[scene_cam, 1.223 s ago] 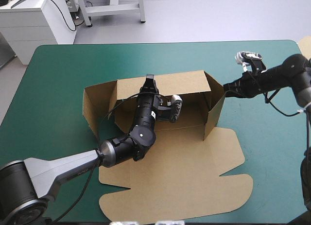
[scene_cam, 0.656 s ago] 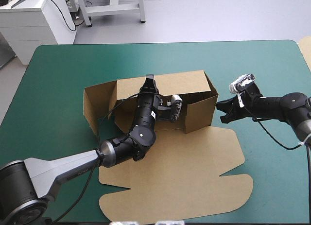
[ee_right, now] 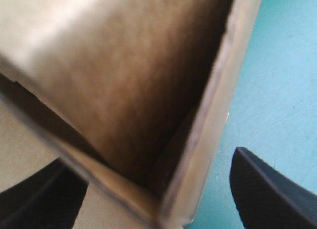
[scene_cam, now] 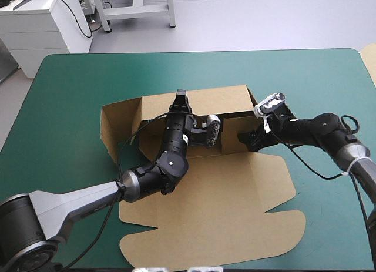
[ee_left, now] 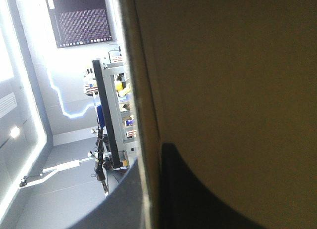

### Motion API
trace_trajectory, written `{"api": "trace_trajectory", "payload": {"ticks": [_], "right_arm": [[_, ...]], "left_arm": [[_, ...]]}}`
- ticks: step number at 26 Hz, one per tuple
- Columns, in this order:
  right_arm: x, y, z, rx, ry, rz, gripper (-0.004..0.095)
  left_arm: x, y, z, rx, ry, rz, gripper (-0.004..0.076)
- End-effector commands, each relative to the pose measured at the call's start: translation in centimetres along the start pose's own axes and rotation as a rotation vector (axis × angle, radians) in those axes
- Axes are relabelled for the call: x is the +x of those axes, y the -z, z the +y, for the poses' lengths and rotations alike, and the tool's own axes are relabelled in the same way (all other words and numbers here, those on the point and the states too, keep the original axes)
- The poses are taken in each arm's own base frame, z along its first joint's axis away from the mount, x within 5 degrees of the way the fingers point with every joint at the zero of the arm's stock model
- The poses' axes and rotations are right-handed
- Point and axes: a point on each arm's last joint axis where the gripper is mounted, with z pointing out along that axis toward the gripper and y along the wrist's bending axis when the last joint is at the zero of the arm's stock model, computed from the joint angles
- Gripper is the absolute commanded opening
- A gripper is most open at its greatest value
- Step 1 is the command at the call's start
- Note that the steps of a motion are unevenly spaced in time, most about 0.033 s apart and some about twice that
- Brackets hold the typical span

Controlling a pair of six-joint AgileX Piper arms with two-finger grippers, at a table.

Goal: Fold the box

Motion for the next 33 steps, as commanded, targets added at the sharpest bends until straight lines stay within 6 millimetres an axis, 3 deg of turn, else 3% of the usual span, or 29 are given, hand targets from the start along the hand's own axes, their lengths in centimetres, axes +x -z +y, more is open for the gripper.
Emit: {"api": "trace_trajectory", "payload": {"ticks": [1, 7, 9, 13, 19, 26, 29, 31, 32, 33], "right_arm": [[-2.4, 1.6, 1.1, 0.106, -0.005, -0.127, 0.0721], [-2.2, 1.2, 2.1, 0.204, -0.047, -0.180, 0.0710], [-2.0, 0.7, 2.7, 0.240, -0.049, -0.197, 0.0658], [-2.0, 0.2, 4.3, 0.313, 0.018, -0.235, 0.0444], [-2.8, -0.1, 6.2, 0.359, 0.085, -0.292, 0.0008], [-3.0, 0.0, 6.0, 0.402, 0.075, -0.318, -0.0019], [-3.1, 0.1, 5.9, 0.418, 0.074, -0.325, -0.0019], [-3.1, 0.1, 5.9, 0.418, 0.074, -0.325, -0.0020], [-3.1, 0.1, 5.8, 0.420, 0.074, -0.326, -0.0019], [-3.1, 0.1, 5.8, 0.425, 0.074, -0.328, -0.0020]], "left_arm": [[0.6, 1.1, 2.6, -0.116, -0.022, 0.013, -0.0008], [0.5, 1.1, 2.6, -0.114, -0.022, 0.007, -0.0008], [0.5, 1.1, 2.6, -0.109, -0.021, -0.002, -0.0008], [0.2, 1.0, 2.5, -0.098, -0.021, -0.028, -0.0008], [0.2, 1.0, 2.4, -0.096, -0.022, -0.033, -0.0008], [0.3, 1.0, 2.5, -0.099, -0.006, -0.026, -0.0007], [0.3, 1.0, 2.5, -0.099, 0.038, -0.027, 0.0122], [0.3, 1.0, 2.5, -0.098, 0.036, -0.033, 0.0307], [0.3, 1.0, 2.5, -0.097, 0.040, -0.036, 0.0446], [0.3, 1.0, 2.5, -0.097, 0.048, -0.036, 0.0501]]}}
